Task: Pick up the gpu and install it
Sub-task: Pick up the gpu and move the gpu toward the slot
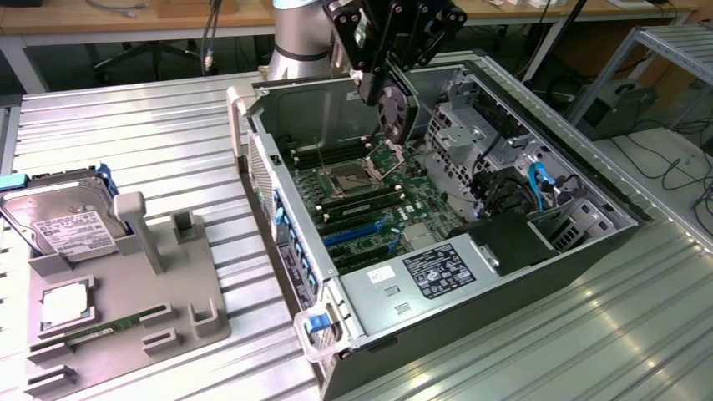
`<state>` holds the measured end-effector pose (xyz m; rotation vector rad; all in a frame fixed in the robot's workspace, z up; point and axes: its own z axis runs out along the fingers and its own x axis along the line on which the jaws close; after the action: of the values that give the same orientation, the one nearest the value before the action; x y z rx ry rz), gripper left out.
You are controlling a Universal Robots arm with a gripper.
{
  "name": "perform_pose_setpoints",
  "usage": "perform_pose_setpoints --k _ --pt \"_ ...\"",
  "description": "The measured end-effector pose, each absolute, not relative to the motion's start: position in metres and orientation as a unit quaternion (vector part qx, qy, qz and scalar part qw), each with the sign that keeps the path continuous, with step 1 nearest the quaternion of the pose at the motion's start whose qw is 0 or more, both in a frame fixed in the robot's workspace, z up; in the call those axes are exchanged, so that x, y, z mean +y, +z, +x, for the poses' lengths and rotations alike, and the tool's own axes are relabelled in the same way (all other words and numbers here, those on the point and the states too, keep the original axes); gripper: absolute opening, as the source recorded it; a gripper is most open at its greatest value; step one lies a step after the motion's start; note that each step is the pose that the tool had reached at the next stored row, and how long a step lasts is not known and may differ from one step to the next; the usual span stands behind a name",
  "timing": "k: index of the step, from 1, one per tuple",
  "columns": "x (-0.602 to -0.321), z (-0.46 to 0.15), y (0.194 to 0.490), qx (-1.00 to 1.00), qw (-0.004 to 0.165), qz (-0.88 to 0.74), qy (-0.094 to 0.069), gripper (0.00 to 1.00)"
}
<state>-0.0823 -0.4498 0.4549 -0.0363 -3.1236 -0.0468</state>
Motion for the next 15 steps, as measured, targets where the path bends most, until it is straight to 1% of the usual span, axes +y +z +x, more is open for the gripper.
perform_pose_setpoints --k 15 --pt "-0.450 -0.049 0.454 -1.000 0.009 -0.012 -0.015 0.28"
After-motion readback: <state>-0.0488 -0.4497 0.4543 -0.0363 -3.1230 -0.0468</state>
